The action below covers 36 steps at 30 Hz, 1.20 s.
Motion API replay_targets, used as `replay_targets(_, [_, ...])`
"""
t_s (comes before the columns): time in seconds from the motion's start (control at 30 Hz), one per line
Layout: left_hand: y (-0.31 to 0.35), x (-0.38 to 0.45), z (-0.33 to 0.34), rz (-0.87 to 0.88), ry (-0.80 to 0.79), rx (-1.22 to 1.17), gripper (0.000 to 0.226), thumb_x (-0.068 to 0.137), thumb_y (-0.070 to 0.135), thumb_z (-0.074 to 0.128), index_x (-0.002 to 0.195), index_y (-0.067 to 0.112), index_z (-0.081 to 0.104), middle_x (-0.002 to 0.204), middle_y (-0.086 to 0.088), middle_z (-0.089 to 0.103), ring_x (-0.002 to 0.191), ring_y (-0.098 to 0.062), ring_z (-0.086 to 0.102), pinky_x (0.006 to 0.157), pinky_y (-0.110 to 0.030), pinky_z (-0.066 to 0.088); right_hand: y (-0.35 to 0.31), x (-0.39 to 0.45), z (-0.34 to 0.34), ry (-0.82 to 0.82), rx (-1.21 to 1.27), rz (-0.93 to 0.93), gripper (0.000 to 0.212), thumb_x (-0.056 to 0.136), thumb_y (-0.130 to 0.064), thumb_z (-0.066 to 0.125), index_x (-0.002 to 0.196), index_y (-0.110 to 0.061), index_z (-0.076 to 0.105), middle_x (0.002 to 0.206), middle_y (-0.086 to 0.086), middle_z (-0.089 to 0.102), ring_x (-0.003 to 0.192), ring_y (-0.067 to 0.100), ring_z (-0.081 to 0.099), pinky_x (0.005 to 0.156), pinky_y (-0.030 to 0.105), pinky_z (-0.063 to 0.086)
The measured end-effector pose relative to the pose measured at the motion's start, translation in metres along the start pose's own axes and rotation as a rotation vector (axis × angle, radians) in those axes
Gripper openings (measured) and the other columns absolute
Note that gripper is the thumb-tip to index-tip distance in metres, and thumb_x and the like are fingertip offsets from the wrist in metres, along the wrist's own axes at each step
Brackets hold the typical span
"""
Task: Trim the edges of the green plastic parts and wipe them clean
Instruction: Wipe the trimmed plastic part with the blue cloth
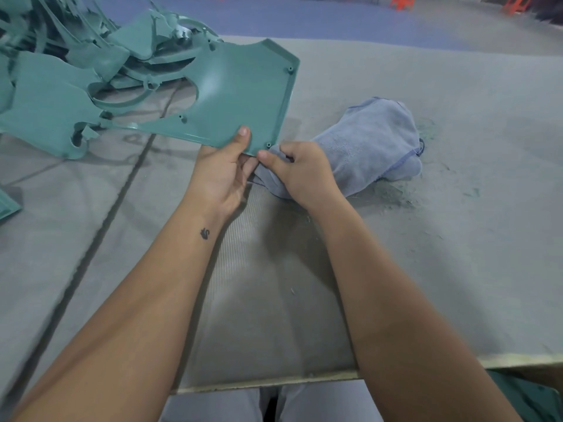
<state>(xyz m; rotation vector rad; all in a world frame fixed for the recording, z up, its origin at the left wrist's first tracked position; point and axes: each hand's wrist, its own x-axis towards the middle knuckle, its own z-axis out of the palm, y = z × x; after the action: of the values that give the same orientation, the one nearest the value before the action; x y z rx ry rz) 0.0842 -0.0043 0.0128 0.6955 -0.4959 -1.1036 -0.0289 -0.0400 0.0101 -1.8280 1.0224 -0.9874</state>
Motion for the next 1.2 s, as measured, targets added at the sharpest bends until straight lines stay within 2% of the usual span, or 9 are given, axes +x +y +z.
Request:
replay_targets(0.13, [-0.001,-0.002,-0.001,0.071,-0.074,0.228,0.027,0.097,-0.004,0.048,0.122,0.003,0.054,0.108,-0.009,0.067,0.089,-0.016,0.07,0.074,-0.025,0.056,0.001,0.002,-0.009,-0.008,0.006,0.048,0.05,0.092,-0.019,0.062,0.053,-0.02,0.031,0.046,-0.013,0.026,0.046,0.004,0.025,0.047,0.019,0.025])
replay_targets(0.23, [-0.001,-0.002,-0.004,0.106,-0.066,0.362,0.029,0.096,-0.004,0.049,0.123,0.005,0.054,0.108,-0.006,0.066,0.092,-0.015,0.069,0.079,-0.027,0.056,0.002,0.004,-0.017,0.025,0.091,0.118,0.033,0.098,-0.023,0.052,0.068,-0.011,0.058,0.062,-0.003,0.054,0.061,0.009,0.047,0.061,0.026,0.042])
replay_targets(0.33, [0.0,-0.001,-0.008,0.101,-0.078,0.426,0.026,0.096,-0.005,0.05,0.115,0.011,0.058,0.099,0.005,0.071,0.088,-0.009,0.07,0.075,-0.026,0.056,0.005,0.006,-0.02,0.107,0.296,0.197,0.036,0.101,-0.023,0.047,0.073,-0.005,0.062,0.063,-0.003,0.065,0.068,0.015,0.061,0.066,0.024,0.049])
replay_targets(0.57, [-0.008,-0.008,-0.003,0.061,-0.167,0.49,0.032,0.094,-0.007,0.052,0.117,0.014,0.057,0.105,0.001,0.068,0.091,-0.009,0.069,0.08,-0.029,0.057,0.005,0.009,-0.023,0.489,0.899,0.267,0.032,0.1,-0.028,0.049,0.079,-0.015,0.069,0.07,-0.005,0.073,0.069,0.008,0.07,0.061,0.021,0.054])
replay_targets(0.67, [-0.01,-0.008,-0.001,0.06,-0.152,0.484,0.03,0.093,-0.006,0.054,0.115,0.014,0.059,0.106,0.0,0.069,0.094,-0.012,0.069,0.082,-0.032,0.057,0.006,0.01,-0.021,0.59,0.932,0.231,0.028,0.1,-0.03,0.048,0.084,-0.021,0.068,0.076,-0.009,0.073,0.077,0.007,0.07,0.073,0.024,0.055])
replay_targets(0.8, [-0.004,-0.002,-0.007,0.093,-0.088,0.508,0.028,0.093,-0.003,0.055,0.108,0.019,0.063,0.101,0.004,0.071,0.091,-0.011,0.07,0.078,-0.029,0.057,0.008,0.011,-0.023,0.752,0.743,0.141,0.025,0.102,-0.027,0.045,0.101,-0.019,0.069,0.102,-0.008,0.07,0.104,0.008,0.064,0.097,0.025,0.049])
replay_targets(0.9, [-0.001,0.002,-0.011,0.101,-0.035,0.558,0.028,0.093,-0.002,0.057,0.1,0.023,0.066,0.095,0.009,0.072,0.088,-0.009,0.07,0.075,-0.03,0.056,0.005,0.005,-0.021,0.789,0.413,-0.043,0.023,0.101,-0.022,0.044,0.108,-0.022,0.066,0.104,-0.014,0.065,0.099,-0.014,0.056,0.091,0.006,0.041])
replay_targets(1.07, [-0.002,0.0,-0.01,0.097,-0.066,0.522,0.027,0.092,-0.005,0.055,0.098,0.019,0.067,0.086,0.01,0.074,0.082,-0.011,0.071,0.069,-0.027,0.057,0.014,0.003,-0.009,0.422,-0.192,-0.149,0.019,0.094,-0.017,0.054,0.095,-0.003,0.067,0.102,0.001,0.061,0.084,0.002,0.047,0.077,0.015,0.034])
replay_targets(1.2, [-0.003,-0.002,-0.011,0.094,-0.052,0.492,0.026,0.092,-0.009,0.053,0.098,0.013,0.066,0.08,0.01,0.074,0.077,-0.01,0.071,0.07,-0.029,0.059,0.015,0.001,-0.005,0.356,-0.373,-0.151,0.013,0.09,-0.011,0.057,0.085,0.0,0.064,0.1,0.007,0.06,0.08,0.018,0.053,0.073,0.025,0.039])
